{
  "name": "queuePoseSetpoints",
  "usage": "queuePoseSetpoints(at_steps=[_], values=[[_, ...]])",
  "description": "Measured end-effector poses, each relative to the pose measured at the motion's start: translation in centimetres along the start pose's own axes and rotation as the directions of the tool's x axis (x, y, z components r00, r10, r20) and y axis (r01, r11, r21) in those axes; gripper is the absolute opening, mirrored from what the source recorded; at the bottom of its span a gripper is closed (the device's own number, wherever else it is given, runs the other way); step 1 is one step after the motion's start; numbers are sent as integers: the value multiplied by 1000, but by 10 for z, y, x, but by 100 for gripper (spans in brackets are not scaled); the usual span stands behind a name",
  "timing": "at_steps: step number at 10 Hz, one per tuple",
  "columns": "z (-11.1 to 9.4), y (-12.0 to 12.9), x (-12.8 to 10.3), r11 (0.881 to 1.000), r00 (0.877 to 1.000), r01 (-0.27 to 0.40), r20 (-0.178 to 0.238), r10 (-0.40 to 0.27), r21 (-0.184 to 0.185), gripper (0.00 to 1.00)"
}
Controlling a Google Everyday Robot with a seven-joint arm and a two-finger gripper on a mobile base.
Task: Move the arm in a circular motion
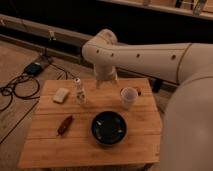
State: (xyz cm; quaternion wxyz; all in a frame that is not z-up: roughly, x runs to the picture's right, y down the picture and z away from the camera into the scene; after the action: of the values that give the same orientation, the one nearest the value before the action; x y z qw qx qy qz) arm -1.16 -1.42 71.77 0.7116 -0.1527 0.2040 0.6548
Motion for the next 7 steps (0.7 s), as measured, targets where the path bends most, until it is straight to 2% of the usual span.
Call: queuePoseSetpoints(at_steps=[2,3,4,5,6,7], values=[[4,50,5,994,994,107,-10,-107,-16,65],[6,82,17,981,981,190,-17,-191,-23,65],[8,115,38,959,959,282,-25,-283,-34,65],[9,133,54,940,940,339,-34,-341,-40,65],[11,156,81,909,909,412,-44,-415,-56,65],[11,165,99,893,892,446,-52,-449,-68,65]])
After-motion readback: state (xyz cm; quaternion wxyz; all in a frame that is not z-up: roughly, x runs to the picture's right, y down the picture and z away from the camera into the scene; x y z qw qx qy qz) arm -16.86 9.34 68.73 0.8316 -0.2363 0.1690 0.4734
